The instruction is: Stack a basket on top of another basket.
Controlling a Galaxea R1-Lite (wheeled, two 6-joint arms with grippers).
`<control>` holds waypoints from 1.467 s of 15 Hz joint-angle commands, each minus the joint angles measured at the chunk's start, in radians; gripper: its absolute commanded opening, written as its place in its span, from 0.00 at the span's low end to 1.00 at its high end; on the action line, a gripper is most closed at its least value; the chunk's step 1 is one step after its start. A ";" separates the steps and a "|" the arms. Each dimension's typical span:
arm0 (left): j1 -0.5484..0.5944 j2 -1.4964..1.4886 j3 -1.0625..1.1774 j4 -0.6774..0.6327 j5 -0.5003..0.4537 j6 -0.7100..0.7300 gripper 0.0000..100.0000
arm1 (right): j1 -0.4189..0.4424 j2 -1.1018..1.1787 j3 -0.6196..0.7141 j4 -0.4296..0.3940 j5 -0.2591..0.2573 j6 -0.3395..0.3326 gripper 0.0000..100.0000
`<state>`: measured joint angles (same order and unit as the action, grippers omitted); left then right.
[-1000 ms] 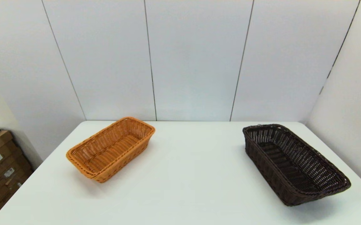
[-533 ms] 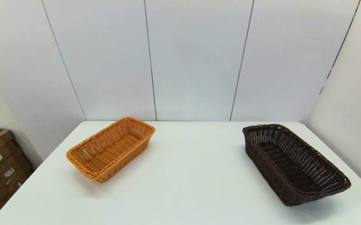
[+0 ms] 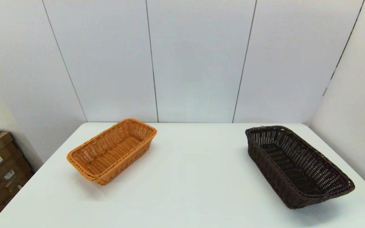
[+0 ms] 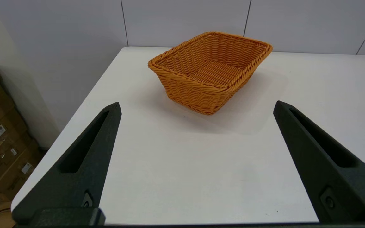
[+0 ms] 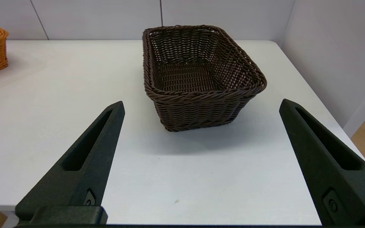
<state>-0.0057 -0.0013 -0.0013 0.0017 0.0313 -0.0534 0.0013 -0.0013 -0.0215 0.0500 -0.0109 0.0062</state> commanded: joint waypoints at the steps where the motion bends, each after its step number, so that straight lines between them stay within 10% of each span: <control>1: 0.000 0.000 -0.002 0.000 0.001 0.001 1.00 | 0.000 0.000 0.000 0.001 0.000 0.000 1.00; 6: 0.000 0.000 -0.034 0.054 -0.005 0.004 1.00 | 0.000 0.000 0.000 0.001 0.000 0.000 1.00; 12: 0.001 0.349 -0.582 0.710 -0.047 -0.034 1.00 | 0.000 0.000 0.000 0.001 0.000 0.000 1.00; 22: 0.000 1.552 -1.323 0.839 -0.045 -0.813 1.00 | 0.000 0.000 0.000 0.001 0.000 0.000 1.00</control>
<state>-0.0053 1.1438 -1.0815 0.8049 -0.0123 -0.5470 0.0013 -0.0013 -0.0215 0.0500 -0.0109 0.0066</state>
